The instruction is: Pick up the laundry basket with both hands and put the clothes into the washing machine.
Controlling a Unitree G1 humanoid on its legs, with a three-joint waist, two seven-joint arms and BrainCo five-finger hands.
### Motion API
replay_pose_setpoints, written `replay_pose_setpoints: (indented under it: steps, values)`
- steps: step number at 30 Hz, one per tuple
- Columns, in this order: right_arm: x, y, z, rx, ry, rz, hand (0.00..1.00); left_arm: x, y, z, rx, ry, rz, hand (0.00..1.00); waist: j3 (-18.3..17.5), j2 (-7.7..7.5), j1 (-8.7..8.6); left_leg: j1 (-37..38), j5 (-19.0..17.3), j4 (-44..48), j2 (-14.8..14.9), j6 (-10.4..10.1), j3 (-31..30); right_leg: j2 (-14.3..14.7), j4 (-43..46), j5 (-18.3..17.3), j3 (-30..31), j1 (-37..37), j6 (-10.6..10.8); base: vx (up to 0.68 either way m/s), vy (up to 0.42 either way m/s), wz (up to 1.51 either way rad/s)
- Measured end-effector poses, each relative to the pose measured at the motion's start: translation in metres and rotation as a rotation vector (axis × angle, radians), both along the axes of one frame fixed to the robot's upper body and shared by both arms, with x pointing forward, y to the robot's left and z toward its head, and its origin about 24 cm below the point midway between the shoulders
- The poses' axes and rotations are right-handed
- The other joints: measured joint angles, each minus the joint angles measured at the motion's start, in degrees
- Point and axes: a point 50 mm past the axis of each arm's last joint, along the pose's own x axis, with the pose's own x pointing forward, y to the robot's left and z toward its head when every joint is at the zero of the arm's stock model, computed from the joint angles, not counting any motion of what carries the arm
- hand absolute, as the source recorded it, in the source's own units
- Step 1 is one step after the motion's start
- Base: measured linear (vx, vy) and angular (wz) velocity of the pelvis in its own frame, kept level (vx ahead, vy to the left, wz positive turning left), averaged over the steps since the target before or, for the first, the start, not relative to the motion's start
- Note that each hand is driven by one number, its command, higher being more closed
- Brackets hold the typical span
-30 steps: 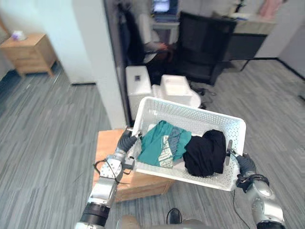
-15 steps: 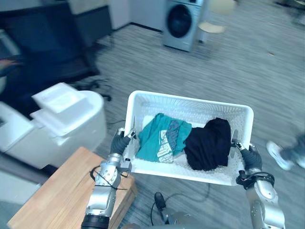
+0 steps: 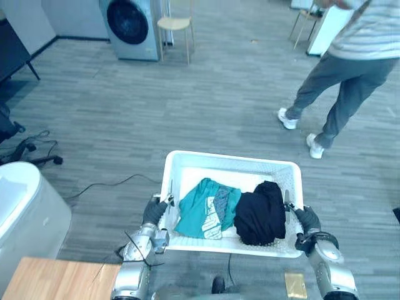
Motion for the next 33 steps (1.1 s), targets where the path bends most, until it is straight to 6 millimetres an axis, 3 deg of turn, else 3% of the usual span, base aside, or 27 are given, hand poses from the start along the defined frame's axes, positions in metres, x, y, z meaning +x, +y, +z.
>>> replay_pose_setpoints:
  steps: [2, 3, 5, 6, 7, 8, 9, 10, 11, 12, 13, 14, 15, 17, 19, 20, 22, 24, 25, 26, 27, 28, 29, 30, 31, 32, 33]
  values:
    - [0.004, -0.002, 0.004, -0.015, -0.013, 0.006, 1.0, -0.001, 0.0, 0.003, -0.001, -0.015, 0.003, 1.0, 0.28, 0.16, 1.49, -6.02, -1.8, 0.82, -6.62, -4.01, -4.17, -0.83, -0.51, -0.61, 1.57, 1.07, -0.02, 0.21, 0.011, -0.38]
    - [0.011, 0.001, 0.009, -0.021, -0.03, 0.033, 1.0, -0.002, 0.006, 0.007, 0.006, -0.028, 0.023, 1.0, 0.85, -0.9, 2.37, -9.77, -2.83, -7.46, -11.19, -5.77, -4.26, -2.21, -2.1, -0.79, 2.58, 1.85, 0.29, 0.23, 0.022, -0.44]
    - [0.019, 0.006, 0.013, -0.024, -0.047, 0.061, 1.0, -0.002, 0.012, 0.011, 0.016, -0.047, 0.041, 1.0, 1.01, -0.9, 3.35, -13.05, -2.12, -23.06, -13.14, -6.78, -2.79, -2.99, -4.76, -1.13, 2.74, 3.48, 0.92, 0.28, 0.046, -0.2]
    - [0.022, 0.009, 0.015, -0.025, -0.054, 0.071, 1.0, -0.003, 0.014, 0.011, 0.017, -0.047, 0.052, 1.0, 0.99, -0.86, 3.49, -13.52, 0.27, -35.44, -13.97, -9.81, -2.22, -3.4, -6.15, -1.78, 2.8, 5.0, 2.22, 0.34, 0.066, 0.04]
    - [0.023, 0.008, 0.015, -0.028, -0.057, 0.074, 1.0, -0.003, 0.014, 0.011, 0.013, -0.048, 0.057, 1.0, 0.99, -0.84, 3.56, -13.32, 1.99, -41.7, -14.39, -11.39, -2.28, -3.47, -6.77, -2.22, 2.88, 5.91, 2.93, 0.4, 0.087, 0.03]
    - [0.026, 0.007, 0.016, -0.031, -0.056, 0.075, 1.0, -0.003, 0.012, 0.012, 0.004, -0.054, 0.061, 1.0, 0.92, -1.27, 4.02, -12.25, 9.19, -47.19, -15.32, -11.47, -2.17, -4.29, -7.03, -3.65, 3.59, 7.28, 4.37, 0.37, 0.083, -0.07]
    - [0.027, 0.007, 0.016, -0.033, -0.057, 0.075, 1.0, -0.004, 0.012, 0.012, 0.002, -0.055, 0.062, 1.0, 0.87, -1.95, 4.69, -11.92, 11.27, -47.72, -16.26, -10.94, -1.79, -5.31, -6.37, -4.55, 4.03, 7.64, 5.24, 0.65, 0.182, -0.14]
    - [0.031, 0.007, 0.02, -0.038, -0.07, 0.081, 1.0, -0.004, 0.012, 0.013, 0.0, -0.059, 0.067, 1.0, 0.6, -3.65, 5.05, -11.09, 12.89, -48.02, -18.72, -9.25, -0.98, -7.86, -4.56, -6.04, 4.35, 7.63, 7.58, 0.61, 0.172, -0.11]
    - [0.033, 0.007, 0.022, -0.04, -0.077, 0.083, 1.0, -0.004, 0.011, 0.014, -0.002, -0.064, 0.071, 1.0, 0.54, -4.51, 4.92, -9.36, 13.04, -48.53, -20.01, -5.19, -0.2, -9.61, -0.73, -7.67, 4.22, 6.73, 10.26, 0.76, 0.212, 0.03]
    - [0.035, 0.007, 0.022, -0.037, -0.078, 0.082, 1.0, -0.003, 0.011, 0.015, -0.002, -0.066, 0.079, 1.0, 0.63, -4.85, 4.74, -8.32, 11.89, -48.14, -20.9, -3.45, 0.26, -11.07, 6.78, -8.49, 4.14, 4.05, 11.71, 0.63, 0.166, 0.06]
    - [0.035, 0.008, 0.017, -0.027, -0.06, 0.084, 1.0, -0.003, 0.011, 0.015, 0.01, -0.065, 0.076, 1.0, 0.95, -5.51, 4.36, -5.38, 9.69, -47.62, -22.05, -2.34, 1.02, -13.37, 21.57, -6.86, 3.57, -0.72, 14.11, 0.63, 0.168, 0.04]
    - [0.034, 0.009, 0.014, -0.017, -0.05, 0.086, 1.0, -0.004, 0.011, 0.014, 0.017, -0.06, 0.069, 1.0, 1.17, -5.83, 4.15, -1.82, 7.21, -48.19, -23.19, -2.26, 0.86, -15.51, 33.63, -1.51, 2.05, -4.39, 15.01, 0.73, 0.194, 0.18]
    - [0.029, 0.011, 0.009, -0.002, -0.035, 0.082, 1.0, -0.004, 0.011, 0.014, 0.036, -0.058, 0.05, 1.0, 1.63, -6.03, 2.65, 3.44, 4.07, -48.61, -24.78, -1.53, -0.32, -18.16, 47.1, 3.96, 0.43, -8.23, 13.4, 0.61, 0.137, 0.39]
    - [0.022, 0.015, 0.002, 0.023, -0.017, 0.072, 1.0, -0.003, 0.014, 0.019, 0.068, -0.073, 0.03, 1.0, 2.1, -5.02, 0.14, 10.88, 1.05, -49.55, -24.62, -0.98, -3.2, -18.27, 58.91, 2.61, 0.2, -14.23, 11.25, 0.65, 0.085, 0.55]
    - [0.018, 0.014, 0.004, 0.028, -0.035, 0.063, 1.0, -0.001, 0.014, 0.027, 0.087, -0.106, 0.012, 1.0, 2.39, -3.75, -0.92, 14.81, -1.28, -51.19, -22.97, -2.32, -5.39, -17.48, 58.34, 1.07, -1.72, -19.13, 9.05, 0.7, 0.017, 0.49]
    - [0.012, 0.014, 0.009, 0.042, -0.069, 0.039, 1.0, 0.003, 0.014, 0.033, 0.096, -0.132, 0.0, 1.0, 2.98, -3.36, -1.8, 18.24, -3.26, -52.16, -21.48, -3.09, -7.3, -17.4, 51.45, 0.06, -3.36, -23.09, 8.26, 0.59, -0.012, 0.58]
    - [0.005, 0.012, 0.011, 0.052, -0.087, 0.008, 1.0, 0.008, 0.01, 0.037, 0.096, -0.149, -0.021, 1.0, 3.15, -3.44, -1.94, 21.56, -5.41, -52.95, -20.36, -4.01, -8.62, -17.63, 39.09, 0.31, -5.28, -25.01, 8.24, 0.49, -0.052, 0.51]
    - [0.002, 0.012, 0.012, 0.057, -0.094, -0.006, 1.0, 0.01, 0.01, 0.04, 0.108, -0.163, -0.038, 1.0, 2.68, -3.95, -3.04, 26.67, -7.6, -55.94, -19.54, -5.83, -9.17, -17.5, 9.39, 3.59, -8.99, -22.35, 9.83, 0.68, -0.146, 0.44]
    - [0.002, 0.012, 0.011, 0.059, -0.092, -0.01, 1.0, 0.009, 0.01, 0.039, 0.108, -0.16, -0.036, 1.0, 1.76, -5.77, -3.0, 28.96, -8.35, -56.63, -19.93, -7.01, -9.52, -17.42, 2.75, 4.14, -8.67, -21.92, 10.78, 0.72, -0.195, 0.21]
    - [-0.001, 0.014, 0.009, 0.064, -0.081, -0.004, 1.0, 0.007, 0.011, 0.037, 0.108, -0.148, -0.031, 1.0, 1.31, -6.03, -2.92, 30.62, -9.31, -55.33, -19.98, -8.61, -9.7, -17.21, 2.43, 3.97, -7.9, -22.0, 10.0, 0.76, -0.224, 0.24]
    - [-0.006, 0.013, 0.005, 0.066, -0.062, -0.015, 1.0, 0.004, 0.011, 0.033, 0.099, -0.128, -0.015, 1.0, 0.06, -6.04, -3.0, 30.5, -10.09, -48.71, -18.23, -9.47, -10.21, -15.35, 6.65, 8.88, -5.9, -21.78, 5.12, 0.95, -0.295, 0.32]
    - [-0.011, 0.008, 0.004, 0.052, -0.053, -0.023, 1.0, 0.001, 0.008, 0.029, 0.085, -0.109, -0.012, 1.0, -0.82, -3.47, -2.94, 26.5, -8.88, -35.76, -15.1, -10.94, -10.54, -12.64, 7.72, 11.06, -6.31, -19.78, 4.04, 0.82, -0.256, 0.24]
    - [-0.011, 0.005, 0.007, 0.036, -0.059, -0.02, 1.0, 0.0, 0.006, 0.027, 0.071, -0.103, -0.007, 1.0, -0.84, -1.2, -2.75, 24.31, -6.63, -28.92, -12.72, -11.31, -10.89, -10.84, 8.05, 10.54, -6.81, -18.31, 3.7, 0.98, -0.229, -0.32]
    - [-0.006, 0.005, 0.014, 0.013, -0.079, 0.006, 1.0, -0.004, 0.005, 0.023, 0.036, -0.088, 0.017, 1.0, -1.27, 2.54, -1.61, 18.29, 8.45, -13.9, -9.62, -13.5, -12.96, -6.23, 8.85, 6.87, -6.47, -15.09, 1.75, 0.8, -0.14, -0.61]
    - [-0.005, 0.008, 0.014, 0.015, -0.078, 0.021, 1.0, -0.005, 0.008, 0.023, 0.034, -0.088, 0.035, 1.0, -1.37, 2.73, -0.92, 15.66, 14.06, -8.53, -9.02, -15.41, -13.63, -5.36, 8.71, 5.49, -5.72, -13.63, 1.27, 0.8, -0.117, -0.7]
    - [-0.005, 0.009, 0.013, 0.02, -0.075, 0.013, 1.0, -0.004, 0.007, 0.023, 0.035, -0.088, 0.03, 1.0, -1.27, 2.8, -0.14, 11.21, 14.53, -0.23, -8.62, -15.8, -14.61, -4.41, 8.08, 3.92, -5.14, -10.79, 0.92, 0.77, -0.117, -0.38]
    - [-0.005, 0.01, 0.013, 0.025, -0.076, 0.007, 1.0, -0.004, 0.007, 0.023, 0.035, -0.087, 0.021, 1.0, -0.46, 1.88, 0.24, 4.44, 11.89, 10.21, -8.73, -12.51, -14.32, -3.56, 4.35, 2.25, -3.42, -3.58, 0.7, 0.75, -0.109, -0.26]
